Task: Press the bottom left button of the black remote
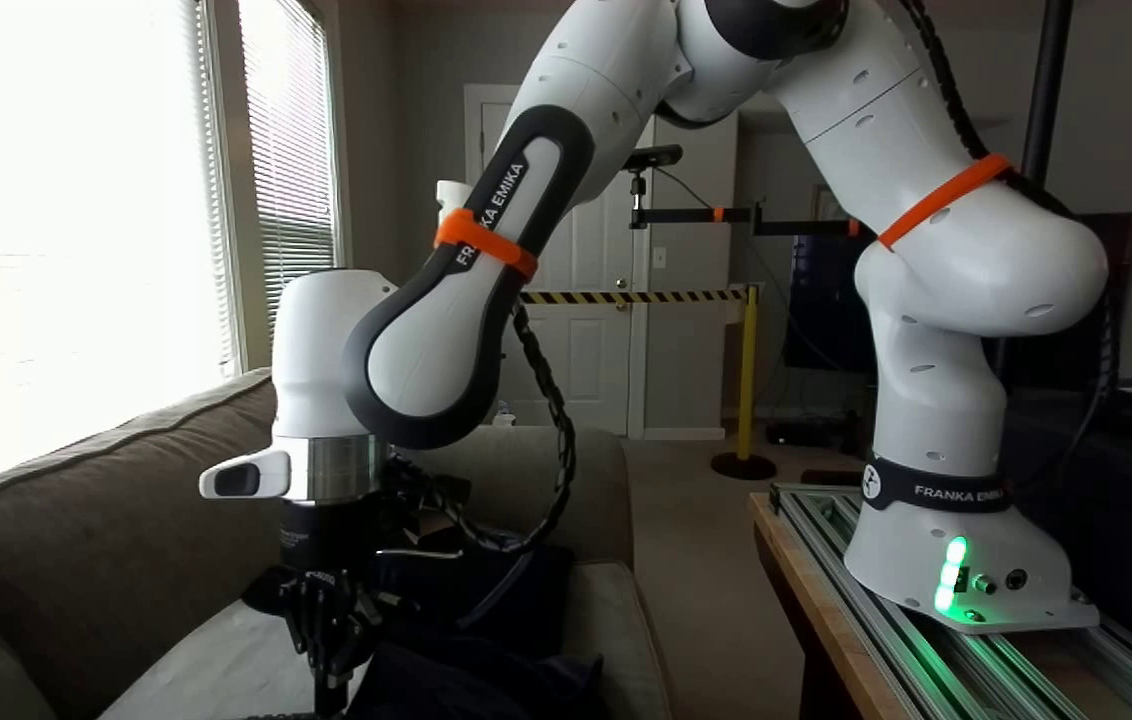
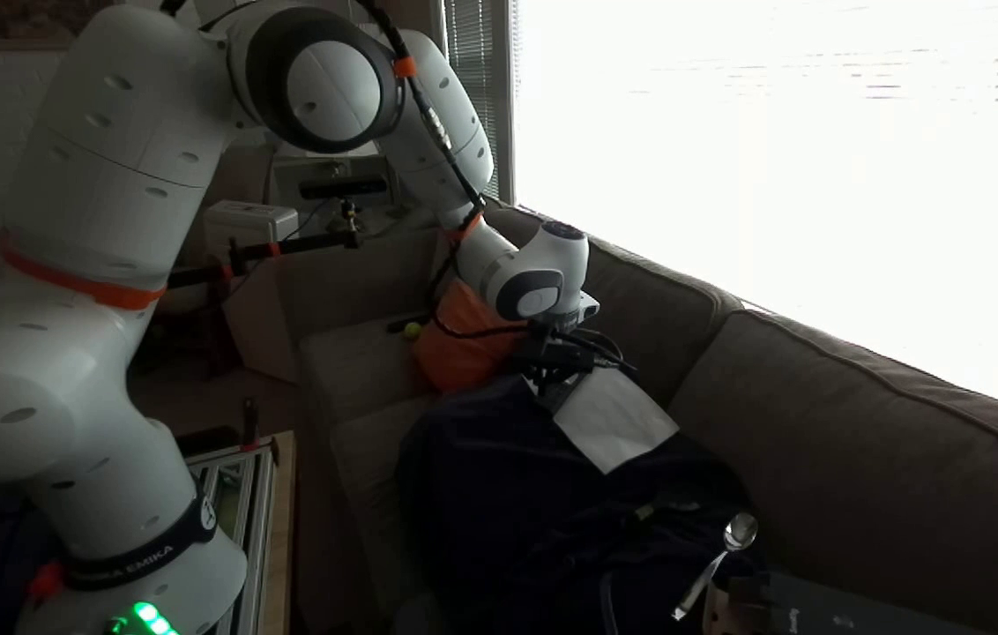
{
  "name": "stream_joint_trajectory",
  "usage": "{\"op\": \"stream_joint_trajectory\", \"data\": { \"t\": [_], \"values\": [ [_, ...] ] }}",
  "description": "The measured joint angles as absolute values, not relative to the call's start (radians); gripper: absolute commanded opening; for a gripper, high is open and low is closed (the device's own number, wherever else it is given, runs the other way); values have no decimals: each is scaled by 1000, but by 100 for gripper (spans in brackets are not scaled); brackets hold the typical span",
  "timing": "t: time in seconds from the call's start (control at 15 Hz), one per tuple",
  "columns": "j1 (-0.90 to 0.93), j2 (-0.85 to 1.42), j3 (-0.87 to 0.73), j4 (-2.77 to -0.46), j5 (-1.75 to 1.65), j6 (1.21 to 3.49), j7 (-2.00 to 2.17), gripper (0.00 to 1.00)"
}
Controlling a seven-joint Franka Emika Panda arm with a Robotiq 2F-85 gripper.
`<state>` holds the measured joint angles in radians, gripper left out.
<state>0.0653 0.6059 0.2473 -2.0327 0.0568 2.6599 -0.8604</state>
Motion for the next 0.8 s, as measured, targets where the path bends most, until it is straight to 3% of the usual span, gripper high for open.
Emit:
{"op": "stream_joint_trajectory", "data": {
  "t": [0.8],
  "values": [
    [59, 635, 255, -2015, 53, 2659, -860, 0]
  ]
}}
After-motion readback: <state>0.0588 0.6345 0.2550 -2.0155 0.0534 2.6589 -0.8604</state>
